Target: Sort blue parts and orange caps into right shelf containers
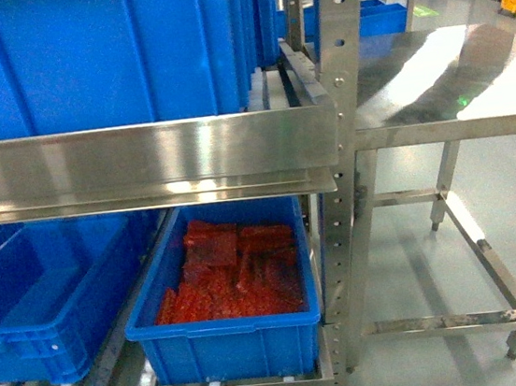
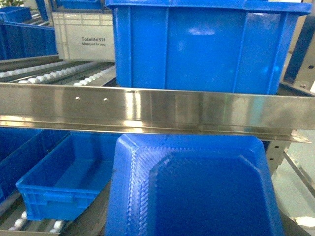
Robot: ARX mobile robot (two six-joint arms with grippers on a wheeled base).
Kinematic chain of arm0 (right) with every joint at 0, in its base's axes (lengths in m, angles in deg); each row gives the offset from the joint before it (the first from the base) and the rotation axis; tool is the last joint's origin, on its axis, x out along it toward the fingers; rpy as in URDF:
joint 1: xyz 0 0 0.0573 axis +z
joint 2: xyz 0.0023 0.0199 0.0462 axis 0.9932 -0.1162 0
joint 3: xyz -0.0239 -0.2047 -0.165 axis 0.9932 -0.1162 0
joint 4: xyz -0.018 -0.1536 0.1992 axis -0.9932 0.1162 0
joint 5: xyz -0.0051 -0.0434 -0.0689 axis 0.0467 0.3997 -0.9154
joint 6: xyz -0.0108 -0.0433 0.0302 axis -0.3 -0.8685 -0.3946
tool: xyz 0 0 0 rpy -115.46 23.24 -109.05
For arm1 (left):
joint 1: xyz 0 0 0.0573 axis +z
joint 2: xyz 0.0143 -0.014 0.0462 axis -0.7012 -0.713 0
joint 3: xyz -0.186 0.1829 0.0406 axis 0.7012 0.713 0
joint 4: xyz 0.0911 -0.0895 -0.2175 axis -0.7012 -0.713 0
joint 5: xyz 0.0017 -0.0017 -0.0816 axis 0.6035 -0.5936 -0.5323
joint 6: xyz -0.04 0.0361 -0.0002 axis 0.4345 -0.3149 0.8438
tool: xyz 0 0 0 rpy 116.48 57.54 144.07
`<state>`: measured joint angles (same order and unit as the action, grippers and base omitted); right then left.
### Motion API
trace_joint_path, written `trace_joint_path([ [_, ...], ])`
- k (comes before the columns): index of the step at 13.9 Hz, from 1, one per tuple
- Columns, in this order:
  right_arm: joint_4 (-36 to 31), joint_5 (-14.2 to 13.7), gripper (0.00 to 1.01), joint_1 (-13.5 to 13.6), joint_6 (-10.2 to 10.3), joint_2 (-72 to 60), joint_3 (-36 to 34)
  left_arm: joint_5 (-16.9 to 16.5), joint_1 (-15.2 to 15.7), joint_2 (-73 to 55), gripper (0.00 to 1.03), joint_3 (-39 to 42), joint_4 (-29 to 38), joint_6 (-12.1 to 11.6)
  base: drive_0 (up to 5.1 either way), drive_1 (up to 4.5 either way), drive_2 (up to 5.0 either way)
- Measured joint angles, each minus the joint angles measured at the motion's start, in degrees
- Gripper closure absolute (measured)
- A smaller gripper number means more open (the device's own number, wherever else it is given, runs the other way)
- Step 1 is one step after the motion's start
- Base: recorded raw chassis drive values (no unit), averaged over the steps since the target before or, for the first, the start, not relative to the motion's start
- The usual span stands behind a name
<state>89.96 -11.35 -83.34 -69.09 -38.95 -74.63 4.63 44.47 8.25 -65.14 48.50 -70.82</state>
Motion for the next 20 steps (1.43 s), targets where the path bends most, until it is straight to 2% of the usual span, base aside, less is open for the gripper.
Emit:
trace_joint_path([
  [20,0.02,0.0,0.58,0.0,0.0,0.0,0.0,-0.04,0.0,0.0,0.62,0.0,0.04,0.0,-5.1,2.4,2.4],
])
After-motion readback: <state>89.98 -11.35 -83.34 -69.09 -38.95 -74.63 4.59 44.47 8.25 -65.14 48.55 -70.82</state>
